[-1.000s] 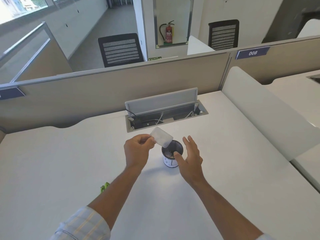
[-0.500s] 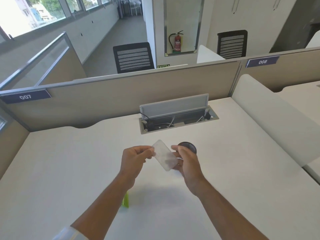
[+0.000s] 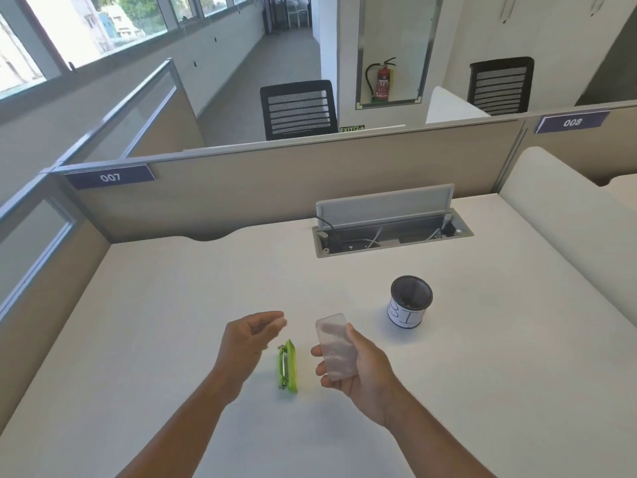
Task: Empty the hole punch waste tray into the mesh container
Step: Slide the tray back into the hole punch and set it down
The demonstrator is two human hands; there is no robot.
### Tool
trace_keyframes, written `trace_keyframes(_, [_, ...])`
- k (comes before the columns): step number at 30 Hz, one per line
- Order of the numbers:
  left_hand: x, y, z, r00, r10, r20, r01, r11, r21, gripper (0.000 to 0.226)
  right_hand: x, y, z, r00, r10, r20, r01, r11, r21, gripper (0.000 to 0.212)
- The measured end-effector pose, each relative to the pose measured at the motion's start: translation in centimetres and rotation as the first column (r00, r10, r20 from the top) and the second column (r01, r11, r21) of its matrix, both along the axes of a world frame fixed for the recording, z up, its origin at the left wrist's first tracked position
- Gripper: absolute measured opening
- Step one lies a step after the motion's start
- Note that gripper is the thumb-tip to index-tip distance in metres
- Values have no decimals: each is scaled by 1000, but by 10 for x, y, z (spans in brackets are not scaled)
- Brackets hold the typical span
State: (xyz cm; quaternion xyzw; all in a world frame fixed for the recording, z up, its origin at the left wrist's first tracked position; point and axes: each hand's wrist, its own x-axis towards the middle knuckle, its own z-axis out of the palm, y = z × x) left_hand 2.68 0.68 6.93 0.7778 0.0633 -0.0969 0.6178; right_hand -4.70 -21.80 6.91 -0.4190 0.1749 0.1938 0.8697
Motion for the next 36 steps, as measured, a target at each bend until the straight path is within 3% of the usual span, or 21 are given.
trace_keyframes(6, [-4, 52, -32, 986, -168, -22, 169, 957, 235, 50, 1, 13, -7, 996, -44, -73, 50, 996, 78, 51])
trace_keyframes(11, [-8, 58, -57, 913, -374, -162, 407, 841, 357, 102, 1, 21, -20, 991, -57, -122, 72, 990, 122, 53])
trace_keyframes(16, [-10, 48, -82, 872, -452, -190, 486, 745, 457, 126, 0, 20, -37, 984, -74, -162, 96, 987, 130, 53])
trace_keyframes(20, [-8, 37, -97, 869, -486, -94, 460, 723, 515, 129, -3, 16, -44, 978, -102, -184, 126, 984, 125, 53])
trace_keyframes(26, [-10, 31, -100, 928, -369, -56, 354, 821, 448, 109, -5, 12, -48, 974, -120, -193, 140, 986, 88, 51])
trace_keyframes(33, [-15, 35, -64, 940, -336, 66, 279, 863, 422, 102, -5, 11, -51, 970, -135, -204, 151, 987, 63, 52])
trace_keyframes(36, [-21, 32, -39, 913, -373, 162, 253, 833, 491, 99, -4, 16, -49, 969, -137, -205, 148, 988, 41, 53])
